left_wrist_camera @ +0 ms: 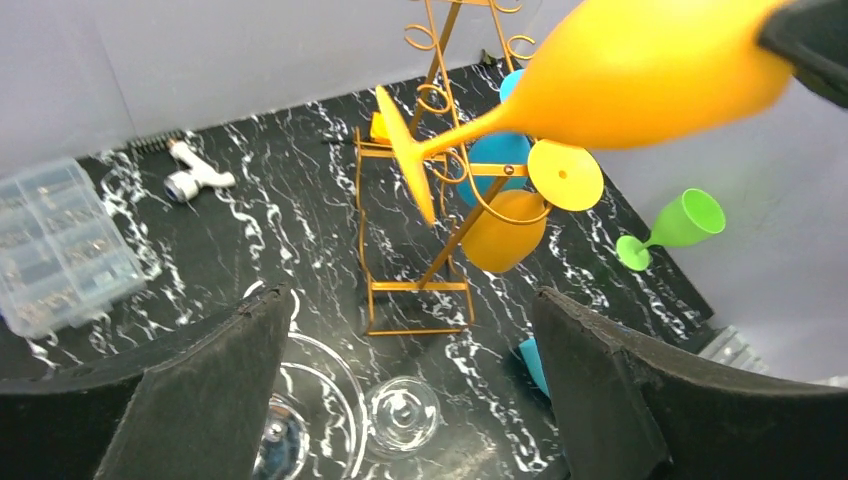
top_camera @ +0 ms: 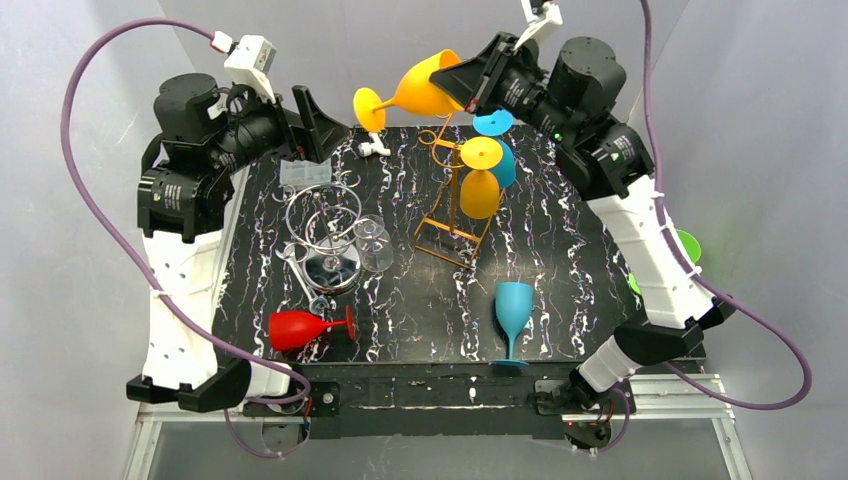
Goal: Place the wine glass upside down on the wine glass rack
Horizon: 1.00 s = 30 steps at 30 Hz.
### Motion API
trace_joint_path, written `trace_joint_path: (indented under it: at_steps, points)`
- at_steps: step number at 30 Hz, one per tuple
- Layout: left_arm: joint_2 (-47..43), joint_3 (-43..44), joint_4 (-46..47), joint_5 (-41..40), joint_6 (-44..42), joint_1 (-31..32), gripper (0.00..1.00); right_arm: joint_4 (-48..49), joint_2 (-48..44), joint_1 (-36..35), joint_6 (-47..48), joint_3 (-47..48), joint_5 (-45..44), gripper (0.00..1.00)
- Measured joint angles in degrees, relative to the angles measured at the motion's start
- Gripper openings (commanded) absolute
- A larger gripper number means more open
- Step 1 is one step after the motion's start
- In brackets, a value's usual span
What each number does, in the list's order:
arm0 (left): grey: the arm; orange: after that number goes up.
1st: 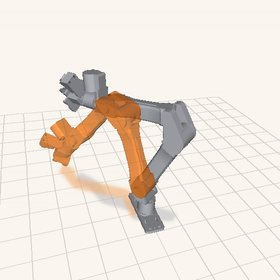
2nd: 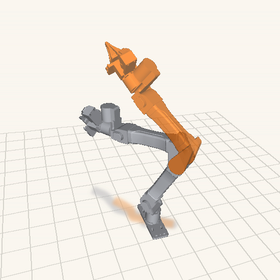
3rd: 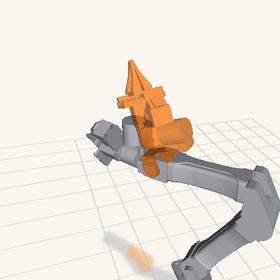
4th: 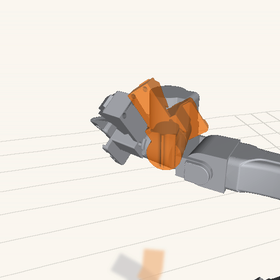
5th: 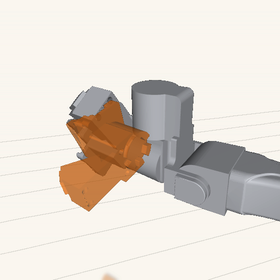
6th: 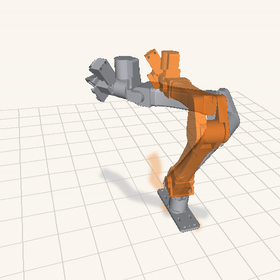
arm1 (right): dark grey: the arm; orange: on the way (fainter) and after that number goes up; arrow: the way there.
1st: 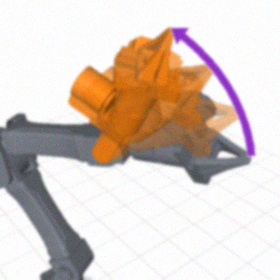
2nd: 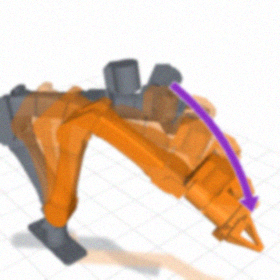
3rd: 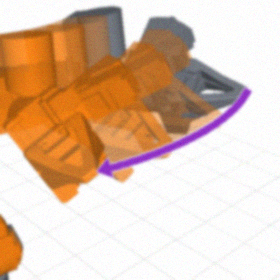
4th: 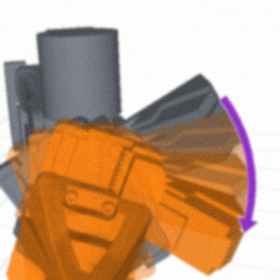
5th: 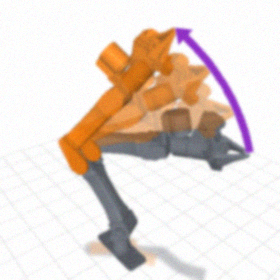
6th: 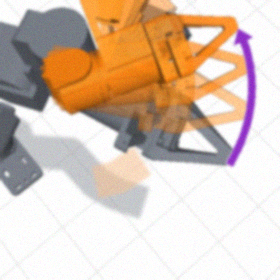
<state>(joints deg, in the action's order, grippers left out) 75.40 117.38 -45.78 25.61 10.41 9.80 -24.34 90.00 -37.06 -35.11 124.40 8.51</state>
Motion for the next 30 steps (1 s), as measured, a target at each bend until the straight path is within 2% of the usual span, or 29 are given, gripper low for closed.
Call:
trace_joint_path:
  at_steps: [4, 6, 9, 12, 13, 15, 18, 21, 22, 24, 26, 27, 28, 30]
  points:
    - [1.9, -0.4, 0.2, 0.3, 3.3, -0.5, 0.90, 2.2, -0.3, -5.8, 2.4, -1.1, -1.0, 0.01]
    - [3.0, -0.4, 0.5, 1.0, 4.8, -1.0, 0.86, 2.6, -0.3, -8.1, 3.5, -1.7, -1.6, 0.01]
    - [3.9, -0.8, 1.5, 2.8, 7.5, -2.2, 0.74, 3.9, -0.9, -10.8, 4.9, -3.8, -2.4, 0.01]
    - [3.2, -3.9, 3.4, 5.1, 9.6, -3.5, 0.51, 5.7, -2.6, -12.0, 6.3, -7.8, -3.9, 0.01]
    - [2.8, -5.1, 3.7, 5.7, 10.2, -3.9, 0.47, 6.3, -3.2, -12.2, 6.8, -8.7, -4.3, 0.01]
    - [2.1, -7.6, 4.2, 7.0, 11.6, -4.8, 0.50, 7.0, -3.9, -12.7, 7.6, -9.7, -5.2, 0.01]
    - [1.8, -9.4, 4.4, 8.5, 13.2, -5.9, 0.67, 8.5, -5.1, -14.5, 9.3, -11.0, -6.4, 0.01]
    - [1.7, -9.6, 4.9, 9.4, 14.4, -6.4, 0.68, 9.9, -5.8, -16.1, 10.2, -11.9, -6.9, 0.01]
    - [1.6, -9.6, 5.1, 9.6, 14.8, -6.4, 0.65, 10.6, -5.9, -16.6, 10.4, -12.2, -6.9, 0.01]
    - [1.5, -9.6, 5.5, 10.1, 15.4, -6.4, 0.47, 11.6, -6.2, -17.0, 10.5, -12.8, -6.9, 0.01]
    - [1.4, -9.6, 6.1, 11.0, 16.3, -6.4, 0.21, 12.6, -6.5, -17.2, 10.5, -13.9, -7.0, 0.01]
    - [1.3, -9.7, 6.5, 11.4, 16.5, -6.4, 0.12, 13.1, -6.5, -17.4, 10.5, -14.3, -7.0, 0.01]
    - [1.2, -9.8, 6.7, 11.6, 16.6, -6.5, 0.04, 13.7, -6.6, -17.5, 10.4, -14.8, -7.1, 0.01]
    - [1.2, -10.1, 7.0, 11.9, 17.4, -7.3, 0.00, 14.8, -7.0, -17.9, 10.7, -15.4, -7.9, 0.01]
